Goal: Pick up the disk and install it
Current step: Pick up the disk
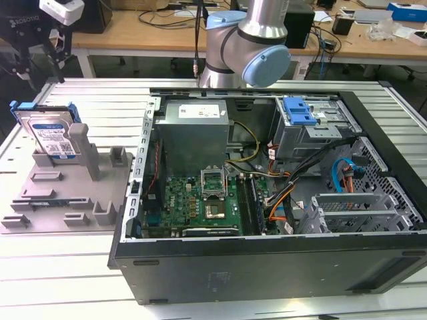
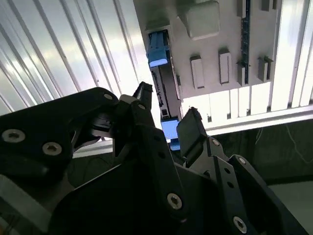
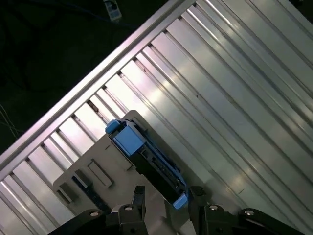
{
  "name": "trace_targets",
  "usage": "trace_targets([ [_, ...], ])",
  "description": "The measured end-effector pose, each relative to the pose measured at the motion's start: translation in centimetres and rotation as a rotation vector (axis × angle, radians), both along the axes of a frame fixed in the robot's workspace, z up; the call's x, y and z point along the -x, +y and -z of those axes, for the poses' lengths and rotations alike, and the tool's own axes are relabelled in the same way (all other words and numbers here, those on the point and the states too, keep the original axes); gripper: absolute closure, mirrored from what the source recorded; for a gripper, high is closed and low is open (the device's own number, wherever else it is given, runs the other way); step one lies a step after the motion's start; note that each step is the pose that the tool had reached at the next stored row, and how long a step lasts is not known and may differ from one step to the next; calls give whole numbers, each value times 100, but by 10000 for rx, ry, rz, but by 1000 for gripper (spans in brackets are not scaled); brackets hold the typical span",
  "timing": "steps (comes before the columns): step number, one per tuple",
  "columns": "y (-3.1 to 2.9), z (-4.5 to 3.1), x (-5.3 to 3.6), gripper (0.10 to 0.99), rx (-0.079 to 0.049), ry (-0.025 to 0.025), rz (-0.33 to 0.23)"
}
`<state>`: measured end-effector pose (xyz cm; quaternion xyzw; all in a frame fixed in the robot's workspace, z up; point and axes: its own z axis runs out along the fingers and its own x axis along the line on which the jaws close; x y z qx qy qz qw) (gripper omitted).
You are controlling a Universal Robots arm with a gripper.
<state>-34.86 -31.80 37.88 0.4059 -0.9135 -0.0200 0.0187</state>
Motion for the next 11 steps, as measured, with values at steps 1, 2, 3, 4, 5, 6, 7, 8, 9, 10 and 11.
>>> trace_targets([
  [1, 0, 2, 0, 604, 0, 0, -283],
  [2, 0, 2, 0, 604, 0, 0, -458],
  [3, 0, 3, 0, 604, 0, 0, -638],
  [4, 0, 5, 0, 604, 0, -1, -823],
  [5, 0, 6, 0, 604, 0, -1, -1003],
  [6, 0, 8, 0, 604, -1, 0, -1216],
  [7, 0, 10, 0, 604, 1, 0, -1564],
  [8, 0, 11, 0, 604, 4, -1, -1830],
  [9, 0, 13, 0, 604, 5, -6, -2000],
  [10, 0, 16, 0, 604, 7, -14, -2453],
  [11, 0, 17, 0, 604, 10, -21, -2759],
])
